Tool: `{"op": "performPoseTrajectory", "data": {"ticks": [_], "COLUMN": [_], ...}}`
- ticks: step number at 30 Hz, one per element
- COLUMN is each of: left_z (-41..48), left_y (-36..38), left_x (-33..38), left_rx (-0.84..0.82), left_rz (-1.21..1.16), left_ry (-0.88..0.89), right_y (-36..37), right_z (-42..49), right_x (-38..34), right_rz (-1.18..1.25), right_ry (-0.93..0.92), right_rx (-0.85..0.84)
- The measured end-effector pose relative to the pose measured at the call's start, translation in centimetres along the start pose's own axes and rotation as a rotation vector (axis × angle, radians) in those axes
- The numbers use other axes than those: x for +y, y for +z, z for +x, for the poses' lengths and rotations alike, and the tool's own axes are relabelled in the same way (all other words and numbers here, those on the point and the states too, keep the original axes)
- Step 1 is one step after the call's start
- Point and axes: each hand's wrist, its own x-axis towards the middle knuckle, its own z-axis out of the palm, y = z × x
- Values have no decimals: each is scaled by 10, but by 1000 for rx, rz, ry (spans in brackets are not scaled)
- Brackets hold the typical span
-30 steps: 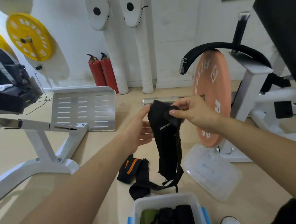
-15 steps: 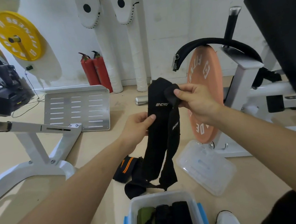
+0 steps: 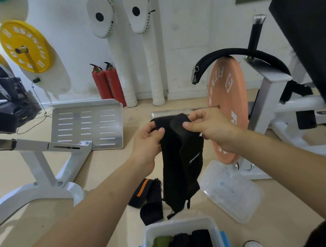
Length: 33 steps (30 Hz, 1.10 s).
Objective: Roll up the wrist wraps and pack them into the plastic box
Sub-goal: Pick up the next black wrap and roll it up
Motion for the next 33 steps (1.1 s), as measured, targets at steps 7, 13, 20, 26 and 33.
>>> {"op": "performPoseTrajectory", "data": {"ticks": [7, 13, 20, 26, 33], "left_z": [-11, -15, -14, -14, -17], "left_y": [13, 15, 17, 5, -38], "left_x": [9, 8, 10, 14, -70], "left_rx": [-79, -7, 26, 59, -269], "left_rz": [-190, -73, -89, 108, 794], "left_ry": [-26, 82, 128, 29, -264], "right_y": [20, 22, 24, 5, -37], "right_z": [-2, 1, -5, 5, 15], "right_x": [9, 16, 20, 16, 58], "right_rz": [-57, -303, 27, 47, -545], "right_ry": [-54, -235, -21, -87, 2], "right_rx": [106, 222, 85, 1, -199]}}
